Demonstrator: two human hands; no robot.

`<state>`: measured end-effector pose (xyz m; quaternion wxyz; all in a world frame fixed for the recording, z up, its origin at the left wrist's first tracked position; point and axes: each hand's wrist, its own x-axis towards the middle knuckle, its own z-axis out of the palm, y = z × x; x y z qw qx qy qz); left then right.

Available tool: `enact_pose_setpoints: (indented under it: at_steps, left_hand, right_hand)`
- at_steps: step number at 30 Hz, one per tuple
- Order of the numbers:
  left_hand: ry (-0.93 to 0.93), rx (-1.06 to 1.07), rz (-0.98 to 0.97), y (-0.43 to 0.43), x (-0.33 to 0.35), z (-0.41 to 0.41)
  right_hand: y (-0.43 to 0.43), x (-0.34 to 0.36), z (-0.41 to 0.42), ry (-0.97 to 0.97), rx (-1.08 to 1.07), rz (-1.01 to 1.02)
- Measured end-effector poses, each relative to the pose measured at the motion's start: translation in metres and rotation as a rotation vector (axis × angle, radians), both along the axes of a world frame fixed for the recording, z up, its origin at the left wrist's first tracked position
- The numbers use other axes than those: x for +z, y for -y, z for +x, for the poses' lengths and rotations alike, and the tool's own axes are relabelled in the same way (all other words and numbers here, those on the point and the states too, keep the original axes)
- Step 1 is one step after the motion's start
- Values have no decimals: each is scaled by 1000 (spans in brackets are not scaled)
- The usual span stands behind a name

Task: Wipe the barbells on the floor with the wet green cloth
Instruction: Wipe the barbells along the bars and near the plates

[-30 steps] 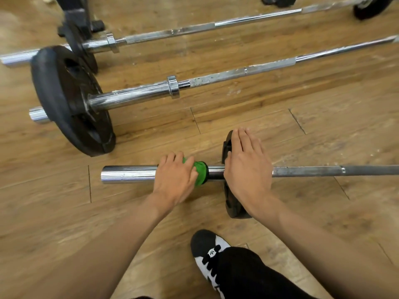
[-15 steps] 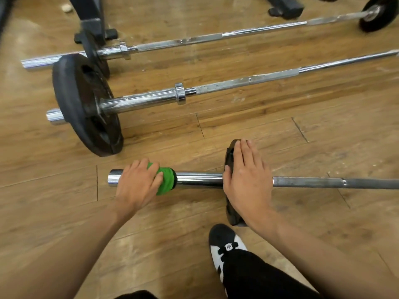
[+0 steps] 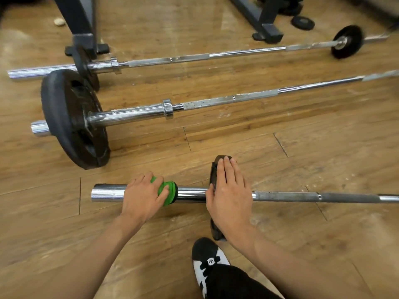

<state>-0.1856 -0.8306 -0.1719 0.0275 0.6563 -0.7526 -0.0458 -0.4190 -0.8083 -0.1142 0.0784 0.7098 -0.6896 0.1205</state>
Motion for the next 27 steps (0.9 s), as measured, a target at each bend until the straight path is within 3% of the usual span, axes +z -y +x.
enact_pose_setpoints:
  at_steps: [8, 16, 23, 27]
  left_hand:
    - [-33, -95, -99, 6, -15, 16]
    - [-47, 37, -122, 11, -18, 5]
    - [-48, -126, -116, 6, -9, 13]
    - [-5, 10, -108, 1, -6, 58]
  right_hand:
    - [2, 1, 1, -27, 7, 42]
    - [6, 4, -1, -29, 1, 27]
    - [4, 6, -6, -22, 11, 13]
    - [1, 5, -2, -8, 19, -12]
